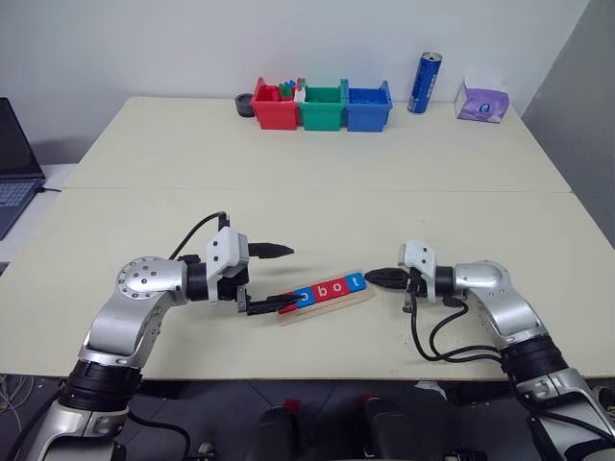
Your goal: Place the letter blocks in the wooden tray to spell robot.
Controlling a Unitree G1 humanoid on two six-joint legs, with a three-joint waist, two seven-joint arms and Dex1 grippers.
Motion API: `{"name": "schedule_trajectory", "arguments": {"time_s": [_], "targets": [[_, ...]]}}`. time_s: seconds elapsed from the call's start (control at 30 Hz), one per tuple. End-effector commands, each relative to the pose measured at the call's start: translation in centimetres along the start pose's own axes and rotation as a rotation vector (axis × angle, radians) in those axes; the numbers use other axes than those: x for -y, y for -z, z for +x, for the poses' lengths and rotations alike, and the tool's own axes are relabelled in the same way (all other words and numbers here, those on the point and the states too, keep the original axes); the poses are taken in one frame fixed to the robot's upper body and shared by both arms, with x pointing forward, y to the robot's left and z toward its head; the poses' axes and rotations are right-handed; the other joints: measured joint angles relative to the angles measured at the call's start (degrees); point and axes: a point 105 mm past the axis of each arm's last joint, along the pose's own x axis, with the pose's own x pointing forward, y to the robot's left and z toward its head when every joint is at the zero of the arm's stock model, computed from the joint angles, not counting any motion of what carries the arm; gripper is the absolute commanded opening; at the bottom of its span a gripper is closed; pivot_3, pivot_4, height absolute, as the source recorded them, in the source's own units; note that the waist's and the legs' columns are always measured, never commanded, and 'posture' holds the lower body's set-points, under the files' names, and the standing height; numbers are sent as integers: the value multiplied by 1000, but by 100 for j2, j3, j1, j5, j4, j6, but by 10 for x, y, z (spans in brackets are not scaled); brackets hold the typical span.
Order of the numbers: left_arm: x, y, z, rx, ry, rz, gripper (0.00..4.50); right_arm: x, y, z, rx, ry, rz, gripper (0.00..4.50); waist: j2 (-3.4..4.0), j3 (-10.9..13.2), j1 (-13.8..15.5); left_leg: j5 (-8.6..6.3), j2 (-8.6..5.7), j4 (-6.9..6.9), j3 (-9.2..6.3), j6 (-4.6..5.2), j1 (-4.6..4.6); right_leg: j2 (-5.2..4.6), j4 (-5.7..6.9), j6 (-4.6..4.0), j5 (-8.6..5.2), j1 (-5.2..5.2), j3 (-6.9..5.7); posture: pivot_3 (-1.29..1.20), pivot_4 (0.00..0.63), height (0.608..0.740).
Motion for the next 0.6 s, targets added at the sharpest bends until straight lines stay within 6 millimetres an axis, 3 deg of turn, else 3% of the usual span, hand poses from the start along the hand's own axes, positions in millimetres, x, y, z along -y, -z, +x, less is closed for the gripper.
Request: {"name": "schedule_trajectory", "arguments": {"time_s": [0.03, 0.3, 0.6], "targets": [[-1, -8, -3, 11, -4, 38, 4500, 19, -18, -3, 55, 49, -39, 36, 0, 0, -3, 0, 0, 0, 0, 0, 1, 0, 1, 0, 0, 0, 0, 0, 150, 740], [-3, -11, -3, 13, -9, 46, 4500, 28, -6, 24, 6, 50, -68, 36, 0, 0, -10, 0, 1, 0, 1, 0, 0, 2, 1, -1, 0, -1, -1, 0, 150, 740], [-1, -11, -5, 7, -12, 44, 4500, 29, 7, 29, -41, 52, -99, 36, 0, 0, -10, 0, 1, 0, 0, 0, 0, -2, 3, 0, 0, -1, 1, 0, 150, 740]]}}
